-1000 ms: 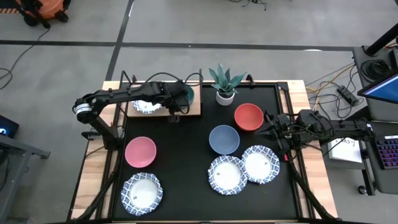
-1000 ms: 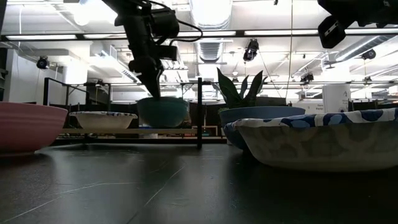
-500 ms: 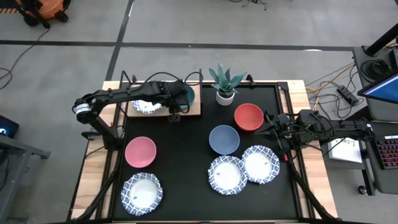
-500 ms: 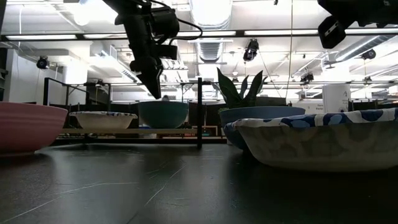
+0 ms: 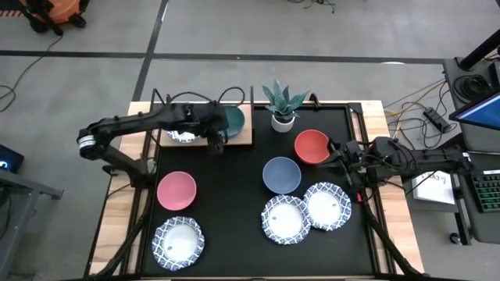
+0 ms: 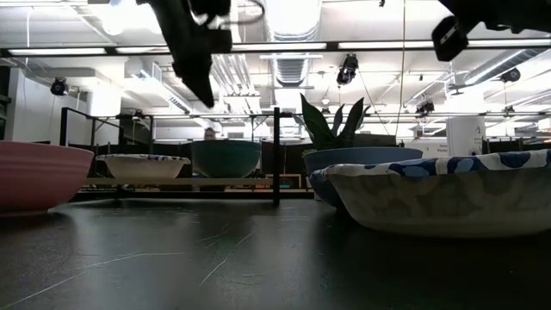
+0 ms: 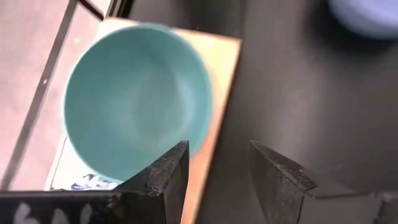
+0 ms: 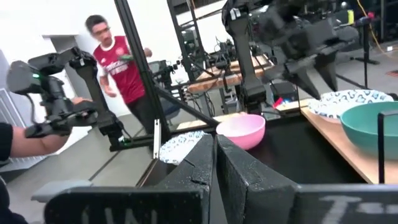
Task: Place and stack bowls onto a shelf
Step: Stack the blue bowl on top of the green bowl on the shelf
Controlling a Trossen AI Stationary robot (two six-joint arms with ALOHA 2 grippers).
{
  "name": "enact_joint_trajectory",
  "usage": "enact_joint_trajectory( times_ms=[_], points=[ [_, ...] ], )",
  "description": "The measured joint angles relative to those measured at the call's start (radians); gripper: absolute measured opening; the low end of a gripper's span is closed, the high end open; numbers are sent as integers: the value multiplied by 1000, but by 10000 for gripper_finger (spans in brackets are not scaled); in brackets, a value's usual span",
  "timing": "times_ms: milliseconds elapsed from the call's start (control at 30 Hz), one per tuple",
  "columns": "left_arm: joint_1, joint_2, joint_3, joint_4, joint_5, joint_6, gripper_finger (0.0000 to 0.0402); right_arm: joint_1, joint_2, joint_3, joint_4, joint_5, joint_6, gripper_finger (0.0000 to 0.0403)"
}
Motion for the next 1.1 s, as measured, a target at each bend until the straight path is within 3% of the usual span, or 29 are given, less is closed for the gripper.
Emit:
enact_joint_trajectory(
  times_ms=[233, 500, 733, 1100],
  points=[
    [-195, -102, -48, 85, 0, -110, 146, 17, 143, 30, 86, 0, 16, 9],
    [-432, -194, -246, 406, -1, -127, 146, 70, 298, 166, 69, 0, 19, 9],
    [-546, -223, -374, 525, -9, -129, 146, 128, 454, 367, -130, 0, 79, 9],
    [-577, -267, -477, 572, -11, -98, 146, 153, 739, 692, -517, 0, 306, 9]
  ],
)
